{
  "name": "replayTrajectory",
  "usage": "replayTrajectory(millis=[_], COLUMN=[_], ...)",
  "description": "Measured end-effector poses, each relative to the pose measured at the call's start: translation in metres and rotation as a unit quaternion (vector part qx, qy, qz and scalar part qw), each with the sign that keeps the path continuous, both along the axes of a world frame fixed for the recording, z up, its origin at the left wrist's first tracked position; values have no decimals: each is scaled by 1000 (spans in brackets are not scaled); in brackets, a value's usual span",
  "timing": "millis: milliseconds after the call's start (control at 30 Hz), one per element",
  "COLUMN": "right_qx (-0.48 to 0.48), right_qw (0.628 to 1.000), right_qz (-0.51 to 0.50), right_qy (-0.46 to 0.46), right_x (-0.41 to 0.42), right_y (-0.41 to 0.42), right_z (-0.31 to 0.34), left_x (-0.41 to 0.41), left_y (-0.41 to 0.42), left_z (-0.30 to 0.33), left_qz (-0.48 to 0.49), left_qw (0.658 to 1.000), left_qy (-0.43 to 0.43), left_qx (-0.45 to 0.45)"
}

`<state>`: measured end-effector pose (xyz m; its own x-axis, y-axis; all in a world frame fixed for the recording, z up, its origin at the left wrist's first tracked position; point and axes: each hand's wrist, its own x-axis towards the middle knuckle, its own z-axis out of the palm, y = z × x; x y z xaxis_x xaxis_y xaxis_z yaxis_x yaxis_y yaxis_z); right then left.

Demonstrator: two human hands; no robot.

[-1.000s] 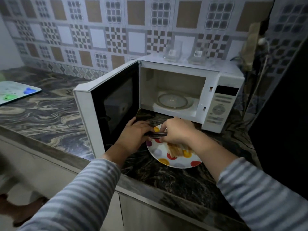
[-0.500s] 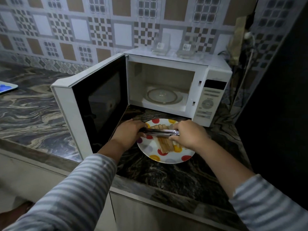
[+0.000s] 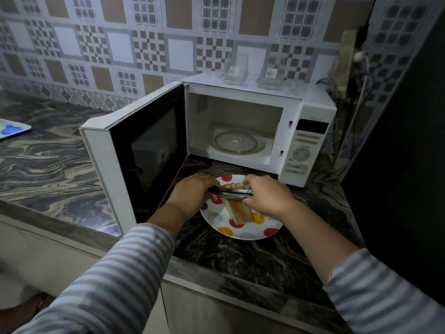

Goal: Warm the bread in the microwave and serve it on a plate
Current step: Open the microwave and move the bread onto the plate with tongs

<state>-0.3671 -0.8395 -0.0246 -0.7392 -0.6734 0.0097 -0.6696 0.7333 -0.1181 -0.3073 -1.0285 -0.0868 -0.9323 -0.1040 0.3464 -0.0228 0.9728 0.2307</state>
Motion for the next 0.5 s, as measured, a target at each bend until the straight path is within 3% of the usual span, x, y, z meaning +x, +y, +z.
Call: replayTrajectory(millis=[233, 500], right_qx=[-5, -37], right_qw=[1000, 996], right_qz=[-15, -70], right_qy=[-17, -51], right_x=[-2, 11], right_y=[-11, -19], right_z=[-10, -44], left_x=[1, 17], left_y=[-4, 5], left_z=[-4, -34], left_qz=[-6, 60], left_qw=[999, 995], left_qy=[36, 19], left_qx=[16, 77])
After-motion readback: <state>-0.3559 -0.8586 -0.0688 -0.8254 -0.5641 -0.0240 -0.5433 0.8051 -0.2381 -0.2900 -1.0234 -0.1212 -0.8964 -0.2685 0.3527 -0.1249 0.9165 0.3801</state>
